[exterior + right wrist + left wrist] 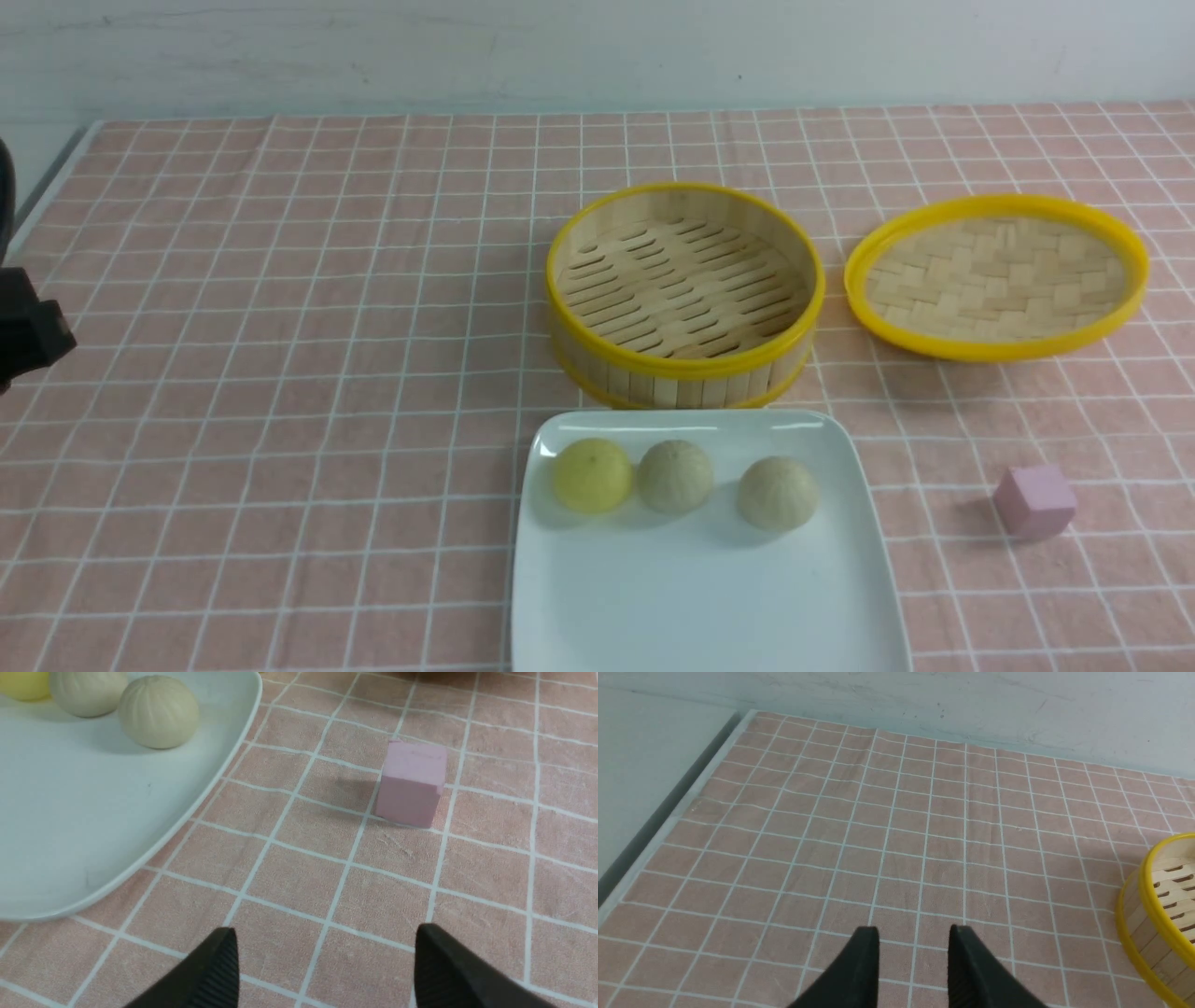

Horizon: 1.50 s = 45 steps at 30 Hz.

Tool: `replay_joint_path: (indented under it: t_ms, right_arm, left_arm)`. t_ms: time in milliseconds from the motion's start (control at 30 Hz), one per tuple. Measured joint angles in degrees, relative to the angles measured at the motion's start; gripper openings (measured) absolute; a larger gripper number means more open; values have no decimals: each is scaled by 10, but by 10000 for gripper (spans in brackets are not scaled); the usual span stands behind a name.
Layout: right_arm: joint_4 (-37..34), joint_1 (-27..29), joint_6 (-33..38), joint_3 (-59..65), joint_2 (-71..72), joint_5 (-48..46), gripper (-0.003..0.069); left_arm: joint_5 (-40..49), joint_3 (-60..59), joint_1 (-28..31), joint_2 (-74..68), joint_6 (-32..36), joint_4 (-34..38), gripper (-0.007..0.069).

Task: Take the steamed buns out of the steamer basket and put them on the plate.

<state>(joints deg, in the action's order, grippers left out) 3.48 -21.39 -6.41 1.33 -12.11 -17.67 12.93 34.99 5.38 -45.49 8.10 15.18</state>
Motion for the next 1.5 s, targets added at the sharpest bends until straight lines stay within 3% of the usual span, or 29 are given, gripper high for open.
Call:
replay_joint_path:
  t_ms: [633, 1067, 1500]
  right_arm:
    - [0, 0, 0, 0, 0, 0, 495]
    - [0, 0, 0, 0, 0, 0, 495]
    - [1, 0, 0, 0, 0, 0, 495]
  left_arm:
    - [5, -20, 0, 18, 2, -20, 243]
    - [-13, -278, 0, 277, 29, -19, 243]
    - [42, -366, 0, 415, 29, 1, 243]
